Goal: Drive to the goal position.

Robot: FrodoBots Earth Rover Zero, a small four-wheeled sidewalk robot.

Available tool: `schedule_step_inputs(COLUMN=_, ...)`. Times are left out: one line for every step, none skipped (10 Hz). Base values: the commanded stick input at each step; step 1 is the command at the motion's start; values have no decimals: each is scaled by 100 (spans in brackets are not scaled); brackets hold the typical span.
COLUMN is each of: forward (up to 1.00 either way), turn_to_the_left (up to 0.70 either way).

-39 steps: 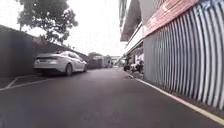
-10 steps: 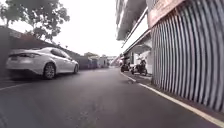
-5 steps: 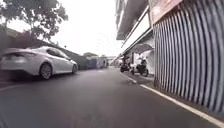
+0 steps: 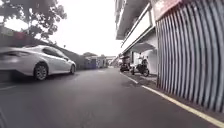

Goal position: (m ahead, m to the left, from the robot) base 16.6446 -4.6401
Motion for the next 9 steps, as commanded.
schedule_step_inputs(forward=45, turn_to_the_left=0)
schedule_step_inputs(forward=45, turn_to_the_left=0)
schedule_step_inputs(forward=45, turn_to_the_left=0)
schedule_step_inputs(forward=45, turn_to_the_left=0)
schedule_step_inputs(forward=45, turn_to_the_left=0)
schedule_step_inputs(forward=45, turn_to_the_left=0)
schedule_step_inputs(forward=45, turn_to_the_left=0)
schedule_step_inputs(forward=45, turn_to_the_left=0)
schedule_step_inputs(forward=45, turn_to_the_left=0)
